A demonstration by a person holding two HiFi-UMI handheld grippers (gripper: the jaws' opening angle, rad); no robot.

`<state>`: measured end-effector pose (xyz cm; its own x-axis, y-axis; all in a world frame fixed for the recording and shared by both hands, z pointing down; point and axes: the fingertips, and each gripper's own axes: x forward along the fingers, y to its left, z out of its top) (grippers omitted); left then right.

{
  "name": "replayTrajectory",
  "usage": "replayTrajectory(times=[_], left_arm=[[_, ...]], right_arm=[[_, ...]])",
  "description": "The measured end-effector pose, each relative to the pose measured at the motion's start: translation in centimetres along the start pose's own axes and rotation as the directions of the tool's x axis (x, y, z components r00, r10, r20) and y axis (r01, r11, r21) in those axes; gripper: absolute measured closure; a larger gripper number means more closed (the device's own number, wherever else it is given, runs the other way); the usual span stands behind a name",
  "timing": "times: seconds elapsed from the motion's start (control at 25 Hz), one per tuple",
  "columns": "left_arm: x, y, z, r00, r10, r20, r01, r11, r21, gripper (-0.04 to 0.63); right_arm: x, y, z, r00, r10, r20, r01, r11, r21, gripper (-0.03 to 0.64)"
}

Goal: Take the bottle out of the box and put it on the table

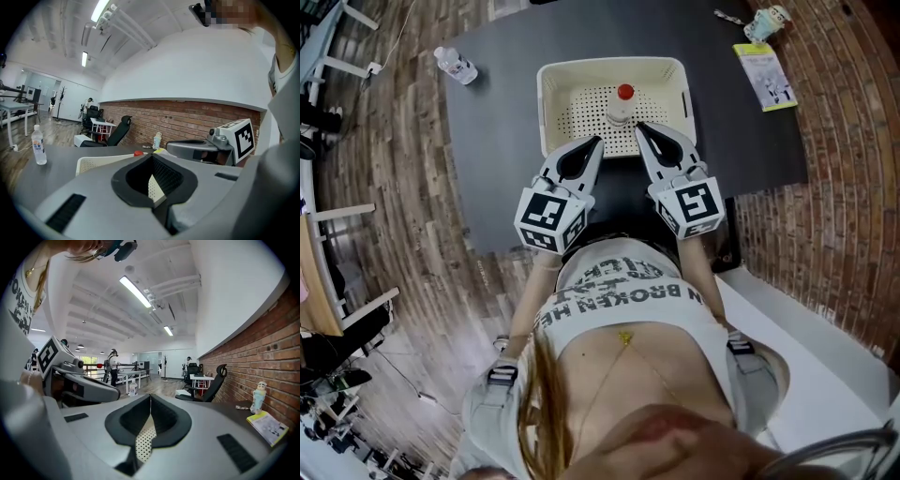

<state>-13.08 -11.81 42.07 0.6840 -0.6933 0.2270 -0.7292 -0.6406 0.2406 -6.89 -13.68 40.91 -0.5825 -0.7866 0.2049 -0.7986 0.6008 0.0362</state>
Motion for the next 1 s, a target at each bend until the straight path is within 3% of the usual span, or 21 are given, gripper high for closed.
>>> replayTrajectory(times=[0.48,1.0], left_arm=[[-0.4,1.1,-0.6,1.000,0.022,-0.009,-0.023,0.999,-0.024,0.595],[-0.5,3.8,-1.7,0.999,0.030,-0.041,-0.033,0.997,-0.067,0.595]], right_arm=[[2.0,-0.4,-0.9,0.999,-0.001,-0.033,0.000,1.000,-0.015,0.607],[5.8,-3.2,-3.6,0.992,-0.071,-0.109,0.071,0.997,-0.005,0.606]])
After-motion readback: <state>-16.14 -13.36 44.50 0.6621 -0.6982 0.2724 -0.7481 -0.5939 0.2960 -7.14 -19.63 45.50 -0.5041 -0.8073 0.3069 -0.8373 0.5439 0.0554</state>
